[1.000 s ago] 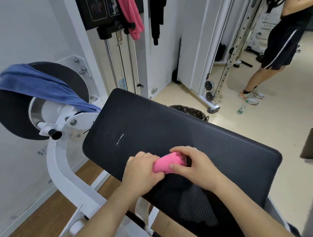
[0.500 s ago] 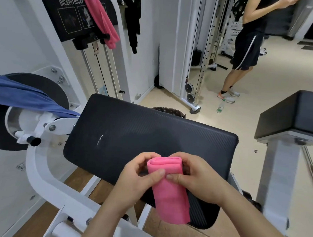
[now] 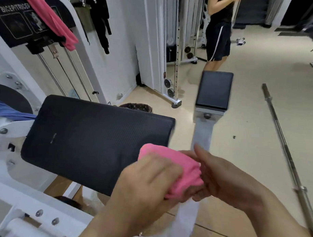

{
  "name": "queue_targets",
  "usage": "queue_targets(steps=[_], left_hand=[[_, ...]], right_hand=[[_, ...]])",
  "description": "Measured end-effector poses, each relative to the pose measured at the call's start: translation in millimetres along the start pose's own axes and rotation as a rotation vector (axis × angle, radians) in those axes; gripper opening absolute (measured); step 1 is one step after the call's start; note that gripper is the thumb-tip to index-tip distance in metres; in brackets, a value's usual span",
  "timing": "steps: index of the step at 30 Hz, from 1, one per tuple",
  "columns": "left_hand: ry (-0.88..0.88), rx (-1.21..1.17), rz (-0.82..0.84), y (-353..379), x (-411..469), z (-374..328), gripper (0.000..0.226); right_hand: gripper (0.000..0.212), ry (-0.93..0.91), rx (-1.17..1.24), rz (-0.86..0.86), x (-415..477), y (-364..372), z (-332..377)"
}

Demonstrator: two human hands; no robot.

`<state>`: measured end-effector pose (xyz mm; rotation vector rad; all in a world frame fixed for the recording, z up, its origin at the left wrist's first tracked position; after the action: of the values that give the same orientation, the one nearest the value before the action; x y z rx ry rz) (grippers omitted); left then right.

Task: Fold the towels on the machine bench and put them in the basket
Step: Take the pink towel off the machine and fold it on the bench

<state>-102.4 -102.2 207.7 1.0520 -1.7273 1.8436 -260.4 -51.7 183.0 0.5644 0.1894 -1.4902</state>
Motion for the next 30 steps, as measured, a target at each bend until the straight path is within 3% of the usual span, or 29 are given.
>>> queue_targets(steps=[4,8,10,12,18,22,24,28,30], left_hand=[[0.198,0.095,0.062,61,10,-93,0.012],[0.194,0.027,0.133,123,13,-147,0.014],[0.157,-0.056,0.293,149,20,-160,0.011],[0.065,-0.185,0.429,168,30,-168,0.029],[-0.326,-0.24,0.369,218,91,-152,0.061],[-0.388,-0.32,0.291,256,121,-133,0.043],[-0.429,-0.317,0.275,275,134,-120,0.049],[-0.419,-0.2,0.492,328,164,-87,0.1],[-0.468,-0.168,0.527,353,184,-67,0.101]], right_hand=[[0.033,-0.099,0.038,-0.181,-47,-75,-29],[0.03,-0.134,0.125,-0.279,-97,-136,-54],[0.03,-0.154,0.108,-0.35,-116,-164,-64],[0.032,-0.185,0.024,-0.437,-129,-191,-67],[0.038,-0.273,-0.333,-0.59,-132,-254,-55],[0.044,-0.307,-0.499,-0.632,-108,-294,-36],[0.045,-0.3,-0.588,-0.647,-92,-314,-22],[0.042,-0.289,-0.782,-0.584,-46,-353,19],[0.043,-0.296,-0.884,-0.57,-20,-371,43]])
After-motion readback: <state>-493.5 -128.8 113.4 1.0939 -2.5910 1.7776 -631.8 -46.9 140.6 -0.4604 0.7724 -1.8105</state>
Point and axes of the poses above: each hand's wrist, its own x-axis towards the middle knuckle, its own y-axis out of the palm, z = x × y, the point moved 3 cm from there along x, towards the middle knuckle, and after that the axes turned 6 degrees about x, right-handed, at the moved point
